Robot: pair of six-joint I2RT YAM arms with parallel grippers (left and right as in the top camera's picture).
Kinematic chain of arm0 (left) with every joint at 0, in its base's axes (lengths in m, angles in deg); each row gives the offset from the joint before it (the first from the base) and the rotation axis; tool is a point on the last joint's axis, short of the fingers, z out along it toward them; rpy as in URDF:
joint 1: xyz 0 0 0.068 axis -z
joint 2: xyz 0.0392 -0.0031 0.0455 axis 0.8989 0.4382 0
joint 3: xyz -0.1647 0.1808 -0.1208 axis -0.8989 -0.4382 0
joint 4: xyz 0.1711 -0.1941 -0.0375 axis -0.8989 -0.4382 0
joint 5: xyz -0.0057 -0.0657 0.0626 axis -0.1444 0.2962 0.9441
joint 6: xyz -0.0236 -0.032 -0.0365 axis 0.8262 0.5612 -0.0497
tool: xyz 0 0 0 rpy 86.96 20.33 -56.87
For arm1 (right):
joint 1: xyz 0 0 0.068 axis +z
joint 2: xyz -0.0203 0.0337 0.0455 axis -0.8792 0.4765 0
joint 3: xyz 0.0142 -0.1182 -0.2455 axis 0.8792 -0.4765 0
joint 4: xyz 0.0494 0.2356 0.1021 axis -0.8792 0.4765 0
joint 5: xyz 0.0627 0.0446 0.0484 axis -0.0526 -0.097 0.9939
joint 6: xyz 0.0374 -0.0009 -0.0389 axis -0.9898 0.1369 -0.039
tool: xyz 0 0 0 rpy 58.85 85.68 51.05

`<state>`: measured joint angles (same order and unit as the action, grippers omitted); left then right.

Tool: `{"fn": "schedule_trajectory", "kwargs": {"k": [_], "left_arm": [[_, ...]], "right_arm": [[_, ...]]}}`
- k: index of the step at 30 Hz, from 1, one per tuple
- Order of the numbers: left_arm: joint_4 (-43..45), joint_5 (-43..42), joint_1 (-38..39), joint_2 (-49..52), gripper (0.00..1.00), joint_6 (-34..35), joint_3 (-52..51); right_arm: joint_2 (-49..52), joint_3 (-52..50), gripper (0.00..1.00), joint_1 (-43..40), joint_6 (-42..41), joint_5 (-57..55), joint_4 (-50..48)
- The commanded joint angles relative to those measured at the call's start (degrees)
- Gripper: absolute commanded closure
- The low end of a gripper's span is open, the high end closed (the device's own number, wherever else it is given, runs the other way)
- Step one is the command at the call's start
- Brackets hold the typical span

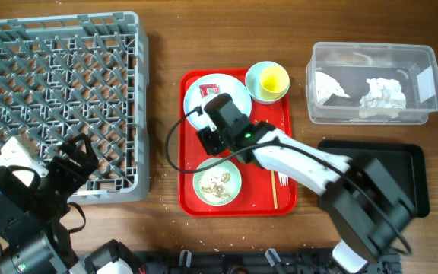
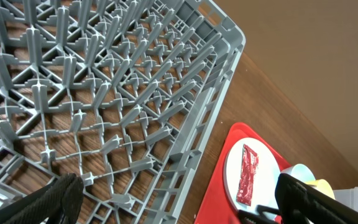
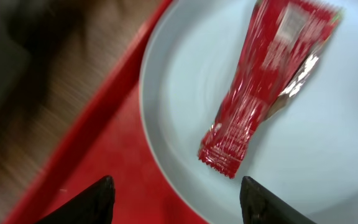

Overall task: Sort waste into correct bins and load items into the dishwasher rack
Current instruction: 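Grasp the red sauce packet on the white plate with the right gripper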

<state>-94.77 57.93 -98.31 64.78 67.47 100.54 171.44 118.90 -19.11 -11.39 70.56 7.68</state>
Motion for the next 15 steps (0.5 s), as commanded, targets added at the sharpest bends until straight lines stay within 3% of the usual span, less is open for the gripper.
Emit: {"fn": "schedule_trajectory", "kwargs": {"k": [1, 2, 5, 8, 15], "left_arm": [[0.1, 0.1, -0.2, -0.3, 0.0, 0.3, 0.7], [0.1, 0.1, -0.2, -0.3, 0.0, 0.3, 0.7], [0.1, 0.1, -0.2, -0.3, 0.0, 0.3, 0.7], [0.1, 0.1, -0.2, -0.3, 0.0, 0.3, 0.7], [0.1, 0.1, -0.2, -0.3, 0.0, 0.3, 0.7]], "right_arm": [[-7.7, 1.3, 0.24, -0.2, -6.5, -1.5, -1.3], [-8.3, 1.3, 0.23, -0.2, -8.0, -3.7, -2.6], [-5.6, 1.3, 0.34, -0.2, -11.3, -11.6, -8.7], [2.7, 1.3, 0.39, -0.3, -14.6, -17.0, -14.2], [11.1, 1.3, 0.45, -0.9, -16.3, -16.1, -16.3]]}}
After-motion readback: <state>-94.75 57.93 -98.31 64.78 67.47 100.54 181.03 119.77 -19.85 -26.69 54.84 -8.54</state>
